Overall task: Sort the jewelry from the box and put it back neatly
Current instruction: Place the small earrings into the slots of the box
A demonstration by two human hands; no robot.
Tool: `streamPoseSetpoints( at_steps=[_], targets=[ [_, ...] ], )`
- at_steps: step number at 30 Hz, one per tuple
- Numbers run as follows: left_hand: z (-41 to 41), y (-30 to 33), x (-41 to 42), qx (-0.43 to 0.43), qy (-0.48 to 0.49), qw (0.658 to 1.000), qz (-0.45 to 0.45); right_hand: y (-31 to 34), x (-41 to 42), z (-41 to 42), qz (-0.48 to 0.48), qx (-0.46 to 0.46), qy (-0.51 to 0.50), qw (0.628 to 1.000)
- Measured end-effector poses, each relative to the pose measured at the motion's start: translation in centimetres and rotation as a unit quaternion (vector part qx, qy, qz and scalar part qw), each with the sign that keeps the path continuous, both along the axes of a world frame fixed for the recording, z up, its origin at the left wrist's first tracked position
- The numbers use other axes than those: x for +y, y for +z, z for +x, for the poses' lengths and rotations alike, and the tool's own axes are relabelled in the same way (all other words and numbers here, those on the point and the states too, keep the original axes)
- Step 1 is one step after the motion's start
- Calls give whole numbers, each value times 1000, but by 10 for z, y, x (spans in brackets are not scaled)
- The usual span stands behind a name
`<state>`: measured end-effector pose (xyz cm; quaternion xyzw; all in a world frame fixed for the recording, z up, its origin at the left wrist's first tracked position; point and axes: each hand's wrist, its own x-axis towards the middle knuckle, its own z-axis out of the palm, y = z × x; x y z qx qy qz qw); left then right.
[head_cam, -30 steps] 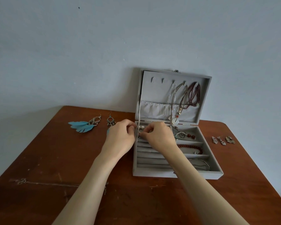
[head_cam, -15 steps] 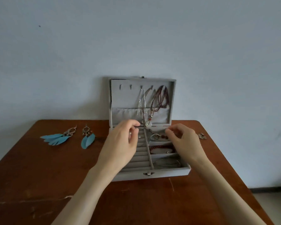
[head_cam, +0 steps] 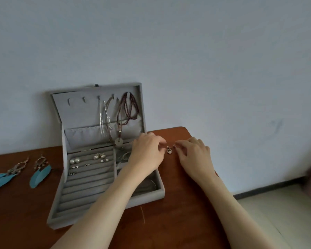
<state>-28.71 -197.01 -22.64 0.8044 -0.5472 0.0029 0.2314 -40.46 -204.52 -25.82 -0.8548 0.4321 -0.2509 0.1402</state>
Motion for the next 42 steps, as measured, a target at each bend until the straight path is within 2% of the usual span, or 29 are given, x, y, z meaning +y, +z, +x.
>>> streamPoseSetpoints(
  at_steps=[3, 8, 14, 17, 20, 25, 28, 33, 42],
  targets=[
    [-8, -5, -17, -57, 12, 998, 36, -3, 2, 2, -8, 36, 6, 999],
    [-8, -10, -28, -112, 10, 990, 83, -6, 0, 6, -2, 30, 2, 1000],
    [-8, -9, -26, -152, -13, 987, 55, -5, 2, 6, 11, -5, -27, 1000],
    [-8, -10, -25, -155, -21, 987, 47, -3, 4, 7, 11, 7, -37, 999],
    [-7, -6, -19, -93, -33, 995, 26, -2, 6, 7, 12, 22, -44, 999],
    [-5, 13, 11, 75, -40, 991, -99, 2, 9, 8, 1, -15, -43, 999],
    [0, 27, 34, 112, -35, 985, -127, 10, 19, 10, 18, -80, -17, 996],
    [17, 45, 67, 169, -19, 977, -131, 21, 33, 10, 117, -198, 17, 973],
    [53, 44, 124, 206, 33, 975, -79, 38, 72, 27, 239, -214, 107, 941]
  ],
)
